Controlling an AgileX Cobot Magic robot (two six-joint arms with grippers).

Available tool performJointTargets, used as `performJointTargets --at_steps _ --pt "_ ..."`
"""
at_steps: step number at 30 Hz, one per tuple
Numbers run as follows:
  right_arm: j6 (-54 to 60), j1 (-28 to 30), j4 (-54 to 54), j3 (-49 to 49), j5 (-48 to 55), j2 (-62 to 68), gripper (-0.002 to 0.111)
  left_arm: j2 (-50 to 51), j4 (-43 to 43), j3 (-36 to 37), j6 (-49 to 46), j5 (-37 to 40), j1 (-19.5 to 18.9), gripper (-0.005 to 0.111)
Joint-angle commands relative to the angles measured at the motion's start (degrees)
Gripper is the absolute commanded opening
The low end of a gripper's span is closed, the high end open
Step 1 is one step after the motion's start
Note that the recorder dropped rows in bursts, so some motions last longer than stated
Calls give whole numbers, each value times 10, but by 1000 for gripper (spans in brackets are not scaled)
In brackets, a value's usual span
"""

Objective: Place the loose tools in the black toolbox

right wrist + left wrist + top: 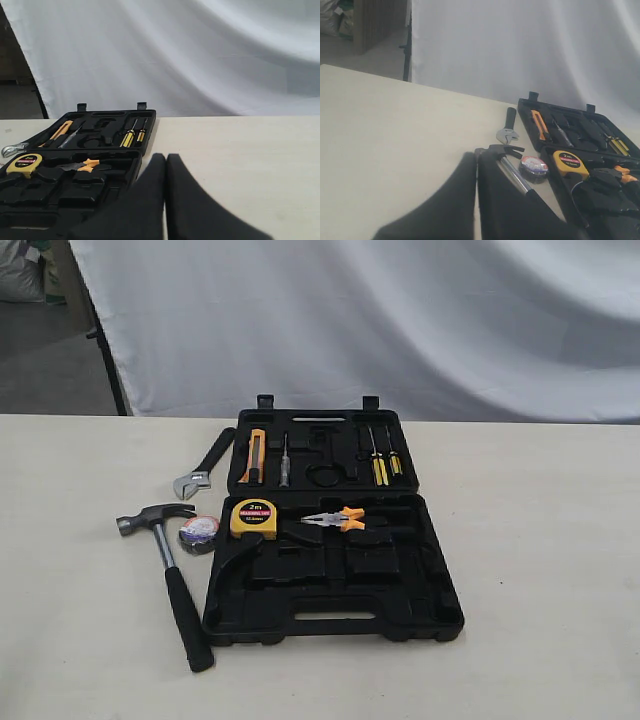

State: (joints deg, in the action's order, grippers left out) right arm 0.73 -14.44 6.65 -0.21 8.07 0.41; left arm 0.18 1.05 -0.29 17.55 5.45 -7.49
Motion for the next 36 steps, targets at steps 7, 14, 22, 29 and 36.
performJointTargets --at_steps 7,14,22,29,36 --pt "0 2 -3 2 -5 -4 0 -2 3 -2 3 -4 -15 1" --pt "0 2 -3 2 -5 -4 0 -2 3 -2 3 -4 -15 1" --pt "-27 2 13 2 -88 -4 0 -2 3 -2 3 -4 -15 1" --pt "-91 2 61 2 -116 -4 0 -2 3 -2 3 -4 -15 1" --pt "-74 2 53 2 -94 25 0 -2 3 -2 3 -4 -15 1"
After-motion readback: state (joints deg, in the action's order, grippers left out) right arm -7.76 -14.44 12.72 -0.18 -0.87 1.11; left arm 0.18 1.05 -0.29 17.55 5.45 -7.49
